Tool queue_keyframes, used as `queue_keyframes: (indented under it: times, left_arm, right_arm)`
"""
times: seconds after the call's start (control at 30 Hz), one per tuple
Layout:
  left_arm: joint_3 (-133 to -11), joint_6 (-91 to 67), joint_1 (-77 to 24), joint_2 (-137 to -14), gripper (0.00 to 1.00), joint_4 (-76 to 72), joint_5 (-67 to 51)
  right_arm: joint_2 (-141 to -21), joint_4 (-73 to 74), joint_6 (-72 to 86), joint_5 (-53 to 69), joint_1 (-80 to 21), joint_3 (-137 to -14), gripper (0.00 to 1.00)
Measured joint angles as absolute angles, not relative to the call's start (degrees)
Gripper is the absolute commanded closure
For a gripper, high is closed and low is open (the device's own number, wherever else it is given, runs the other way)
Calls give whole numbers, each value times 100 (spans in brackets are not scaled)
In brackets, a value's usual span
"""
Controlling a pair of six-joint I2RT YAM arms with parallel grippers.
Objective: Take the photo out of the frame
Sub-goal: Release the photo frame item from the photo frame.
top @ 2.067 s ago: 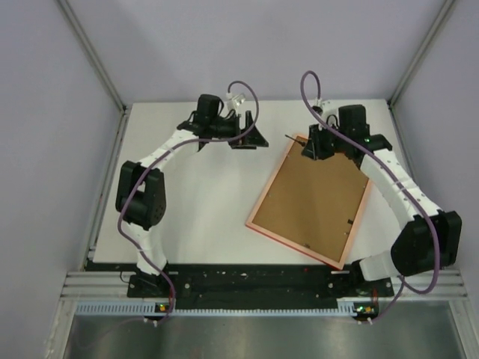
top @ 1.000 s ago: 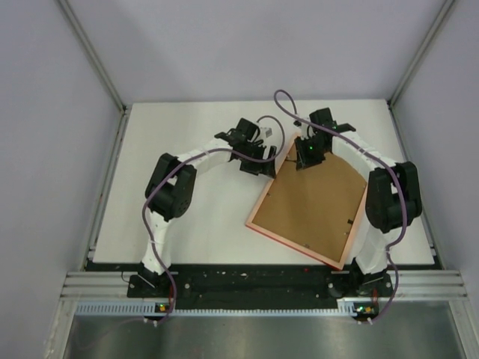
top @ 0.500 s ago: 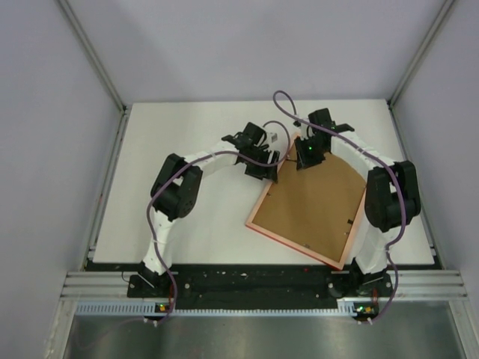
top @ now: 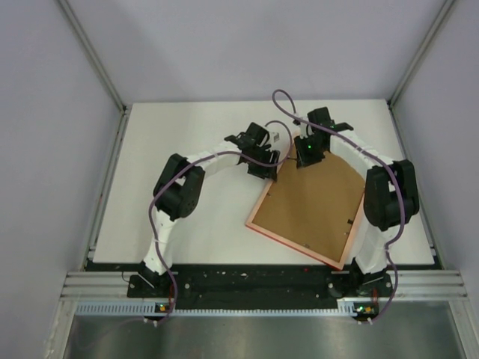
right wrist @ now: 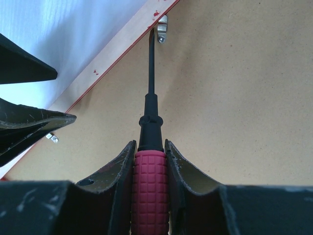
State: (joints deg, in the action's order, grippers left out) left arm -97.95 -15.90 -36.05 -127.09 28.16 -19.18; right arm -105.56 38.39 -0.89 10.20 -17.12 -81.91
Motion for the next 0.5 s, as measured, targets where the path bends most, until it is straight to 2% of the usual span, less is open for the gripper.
queue_keyframes:
  times: [0.33,0.5]
  left_arm:
    - [-9837,-1525,-3623,-12781,64,2803,-1826]
    - [-9852,-1529,-3656,-12801,95,2799,-1800]
  right_arm:
    - [-10565,3854,-89,1020,-1712,-8263,100]
    - [-10565,3850,-89,1020,-1712,-8263,100]
